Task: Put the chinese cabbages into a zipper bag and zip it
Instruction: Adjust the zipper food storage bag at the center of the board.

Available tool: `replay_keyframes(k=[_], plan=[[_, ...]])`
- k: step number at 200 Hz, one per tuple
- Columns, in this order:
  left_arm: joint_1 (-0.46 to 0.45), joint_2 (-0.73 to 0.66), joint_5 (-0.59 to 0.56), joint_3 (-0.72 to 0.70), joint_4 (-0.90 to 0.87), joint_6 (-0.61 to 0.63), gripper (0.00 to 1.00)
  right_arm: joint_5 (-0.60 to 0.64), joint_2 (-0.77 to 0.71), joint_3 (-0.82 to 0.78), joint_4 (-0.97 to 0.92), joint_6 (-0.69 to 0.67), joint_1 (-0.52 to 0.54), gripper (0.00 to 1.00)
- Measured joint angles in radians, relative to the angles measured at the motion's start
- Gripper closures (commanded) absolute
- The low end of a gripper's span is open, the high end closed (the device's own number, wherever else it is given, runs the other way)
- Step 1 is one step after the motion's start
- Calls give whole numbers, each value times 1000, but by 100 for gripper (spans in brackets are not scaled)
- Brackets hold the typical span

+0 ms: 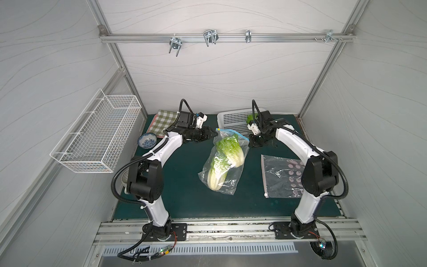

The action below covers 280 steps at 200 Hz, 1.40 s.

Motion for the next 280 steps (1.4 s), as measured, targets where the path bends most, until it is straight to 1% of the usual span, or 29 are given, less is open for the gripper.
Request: replay_keyframes(k=[32,80,106,141,166,193,199,216,240,254,267,280], plan=[[27,97,61,27,47,-21,38,-1,3,0,8,7,0,100],[28,141,128,30,159,-55,42,-3,16,0,21,14,0,100],[25,184,154,65,222,-85,46,-5,21,0,23,15,0,100],[18,232,172,85,261,-101,54,-5,23,0,24,15,0,100],[5,241,180,85,264,-107,67,-8,23,2,25,15,0,100],[-8,241,190,85,277,-114,84,-9,24,2,25,16,0,100],[-9,240,192,85,282,-116,87,-10,24,2,25,16,0,100],[-10,240,198,85,294,-115,100,-15,24,2,25,17,0,100],[-6,230,201,84,296,-114,100,-29,24,2,25,25,0,100],[2,196,201,69,290,-114,100,-46,17,2,24,32,-2,100],[14,129,200,39,273,-105,100,-68,-8,-2,26,42,-4,100],[31,31,192,9,233,-76,100,-98,-62,-21,32,58,-9,100]])
